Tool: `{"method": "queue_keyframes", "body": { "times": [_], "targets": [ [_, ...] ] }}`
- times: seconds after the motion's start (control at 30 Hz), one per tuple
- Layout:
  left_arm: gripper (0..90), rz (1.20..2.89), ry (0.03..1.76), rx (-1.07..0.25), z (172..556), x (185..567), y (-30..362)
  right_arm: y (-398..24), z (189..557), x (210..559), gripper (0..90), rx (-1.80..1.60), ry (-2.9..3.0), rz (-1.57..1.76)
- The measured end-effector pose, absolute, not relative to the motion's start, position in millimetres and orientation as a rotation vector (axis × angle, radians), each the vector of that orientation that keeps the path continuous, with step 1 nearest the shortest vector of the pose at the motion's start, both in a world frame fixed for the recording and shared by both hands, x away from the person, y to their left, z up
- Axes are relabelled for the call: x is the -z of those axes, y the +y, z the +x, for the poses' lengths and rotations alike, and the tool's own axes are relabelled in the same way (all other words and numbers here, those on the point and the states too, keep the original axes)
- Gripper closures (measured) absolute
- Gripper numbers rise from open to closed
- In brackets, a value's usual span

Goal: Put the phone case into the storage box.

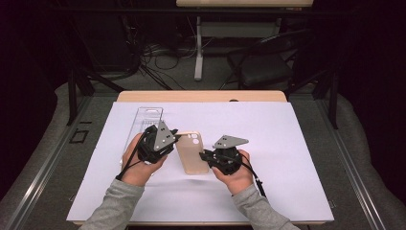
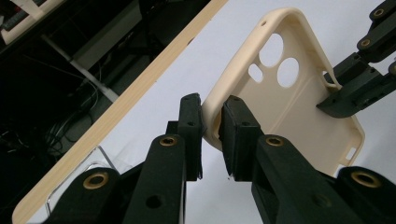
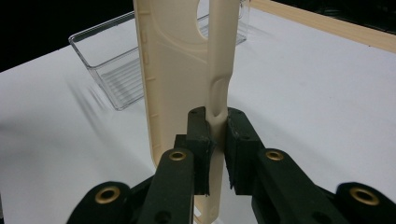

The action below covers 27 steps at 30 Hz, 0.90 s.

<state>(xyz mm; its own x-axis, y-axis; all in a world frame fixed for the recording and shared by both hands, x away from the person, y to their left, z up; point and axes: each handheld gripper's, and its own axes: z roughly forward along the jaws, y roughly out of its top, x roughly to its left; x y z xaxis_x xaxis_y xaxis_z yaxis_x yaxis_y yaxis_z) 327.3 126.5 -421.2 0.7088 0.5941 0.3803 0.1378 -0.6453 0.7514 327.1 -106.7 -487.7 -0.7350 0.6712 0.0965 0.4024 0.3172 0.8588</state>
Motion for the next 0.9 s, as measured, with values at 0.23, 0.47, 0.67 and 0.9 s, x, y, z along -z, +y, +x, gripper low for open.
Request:
{"method": "queue_keyframes", "body": {
  "times": [0.23,0.47,0.67,0.9],
  "targets": [
    [79.3,2.195,0.550,-0.803,327.9,420.6,128.2,-106.0,326.8,488.0,81.3,-1.386,2.310,0.968],
    [79.5,2.185,0.536,-0.803,328.1,419.8,129.3,-106.4,326.7,487.6,81.2,-1.394,2.302,0.965],
    [79.5,2.185,0.528,-0.807,327.9,419.7,129.2,-106.8,326.8,487.5,81.1,-1.398,2.303,0.971],
    [79.6,2.184,0.523,-0.811,327.5,419.3,129.0,-107.3,327.1,487.6,81.0,-1.407,2.298,0.974]
  ]
}}
